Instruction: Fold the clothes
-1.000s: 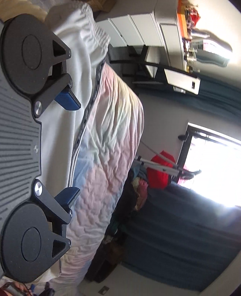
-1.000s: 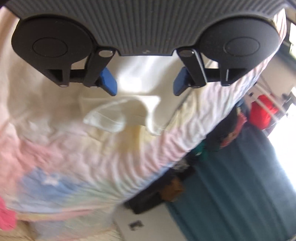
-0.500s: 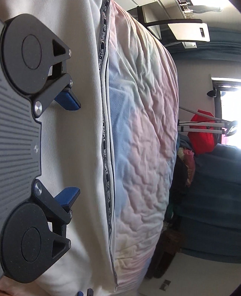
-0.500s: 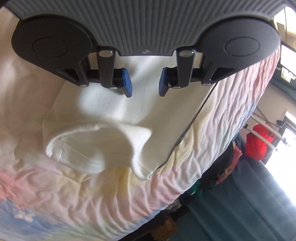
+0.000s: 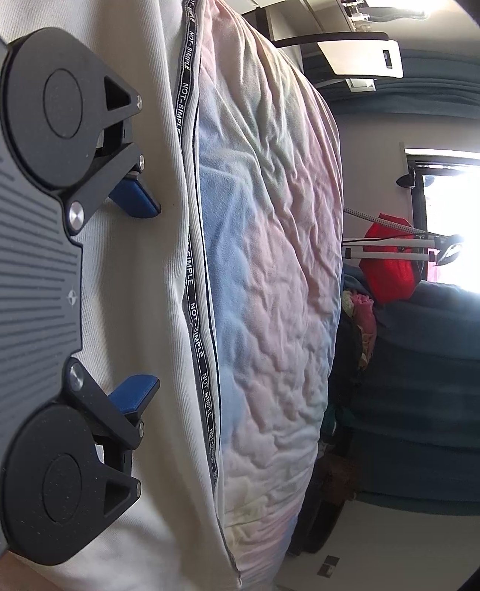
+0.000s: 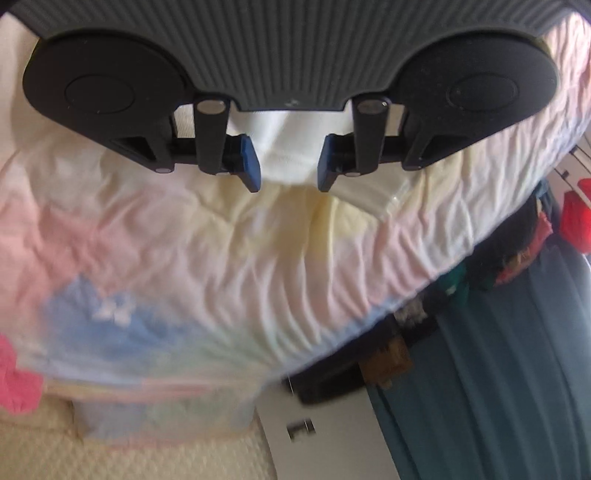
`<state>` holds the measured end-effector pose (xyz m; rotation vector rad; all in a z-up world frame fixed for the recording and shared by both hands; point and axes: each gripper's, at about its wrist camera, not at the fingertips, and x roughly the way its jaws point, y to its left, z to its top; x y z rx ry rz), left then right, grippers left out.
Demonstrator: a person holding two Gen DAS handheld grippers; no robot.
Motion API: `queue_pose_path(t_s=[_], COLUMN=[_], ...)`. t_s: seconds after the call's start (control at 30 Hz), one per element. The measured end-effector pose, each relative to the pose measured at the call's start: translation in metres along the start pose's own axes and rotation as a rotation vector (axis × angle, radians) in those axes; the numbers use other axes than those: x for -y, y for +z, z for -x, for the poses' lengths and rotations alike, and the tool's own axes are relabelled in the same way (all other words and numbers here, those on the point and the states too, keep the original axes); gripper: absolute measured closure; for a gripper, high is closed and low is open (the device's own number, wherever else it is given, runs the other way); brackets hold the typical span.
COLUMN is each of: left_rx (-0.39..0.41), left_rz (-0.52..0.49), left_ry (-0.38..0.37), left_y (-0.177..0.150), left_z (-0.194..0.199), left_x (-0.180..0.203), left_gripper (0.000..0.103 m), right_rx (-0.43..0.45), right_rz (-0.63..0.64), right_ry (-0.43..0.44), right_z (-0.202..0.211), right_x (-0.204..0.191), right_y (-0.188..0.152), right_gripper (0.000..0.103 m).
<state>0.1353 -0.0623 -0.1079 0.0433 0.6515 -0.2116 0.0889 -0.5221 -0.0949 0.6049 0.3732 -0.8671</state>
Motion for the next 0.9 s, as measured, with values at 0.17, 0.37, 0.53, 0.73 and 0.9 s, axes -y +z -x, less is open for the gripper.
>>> queue_pose_path(t_s=[0.17,0.37,0.53,0.73,0.9], left_rx=[0.008,0.083,0.065,-0.002,-0.033], left_rz=[-0.072,-0.192,-0.284,-0.4,-0.517], left_ry=[-0.005,-0.015,-0.216,-0.452,-0.457], left_y=[0.0,0.019,0.044,0.065,0.066], left_z=[0.002,0.004,-0.02,-0.066,-0.105], left_x=[0.012,0.045,0.094,0.178,0.236], left_gripper=[0.01,0.013,0.019,0.023,0.043], right_rx=[-0.035,-0.148,-0.142,-0.122,-0.138], right_rz=[-0.025,-0.01,-0.002,-0.055,-0.101], right_ry=[0.116,0.185,0.2,0.183,0.177], right_z=[0.028,0.029,0.029,0.025,0.014], right_x=[-0.007,-0.022,-0.027,-0.012,-0.003], right_y=[-0.01,-0.039,-0.036,-0.029,-0.029], right_gripper=[0.065,0.065,0.065,0.065,0.065])
